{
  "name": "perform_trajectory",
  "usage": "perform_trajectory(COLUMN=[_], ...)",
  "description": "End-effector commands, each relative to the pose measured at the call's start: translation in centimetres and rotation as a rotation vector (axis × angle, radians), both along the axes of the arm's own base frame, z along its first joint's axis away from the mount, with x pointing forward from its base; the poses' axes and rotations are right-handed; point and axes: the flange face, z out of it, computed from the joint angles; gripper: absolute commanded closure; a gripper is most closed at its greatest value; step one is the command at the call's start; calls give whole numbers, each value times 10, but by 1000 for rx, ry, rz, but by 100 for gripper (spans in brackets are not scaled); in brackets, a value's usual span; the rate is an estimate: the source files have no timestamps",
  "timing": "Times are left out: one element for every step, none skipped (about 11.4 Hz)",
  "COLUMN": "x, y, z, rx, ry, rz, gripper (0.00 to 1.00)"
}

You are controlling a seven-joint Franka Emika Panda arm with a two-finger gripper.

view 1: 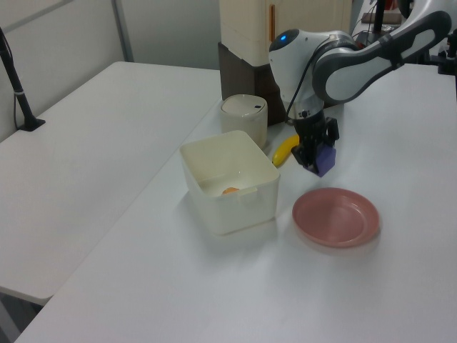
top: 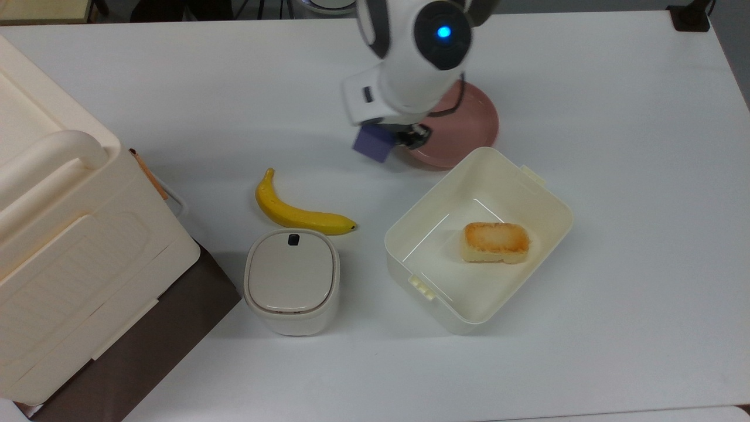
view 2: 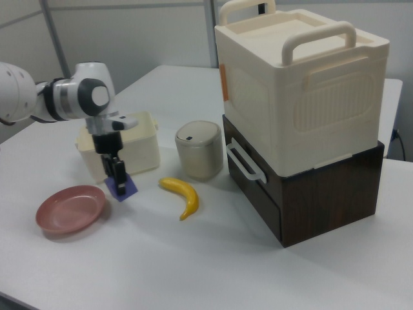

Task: Put the cube on the table
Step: 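Lift the purple cube off the plate and carry it toward the banana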

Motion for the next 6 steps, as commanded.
perform_trajectory(x=[2,2,2,3,3,3], y=[-39,-40,-42,-44,-43,-44], z=[4,2,3,3,3,3], rx=[-56,-71,-109,-118,-117,-117], ry=[-2,3,-6,-11,-13,-14], rz=[-32,-32,-21,-33,-33,-34], gripper=[42,0,0,0,0,0])
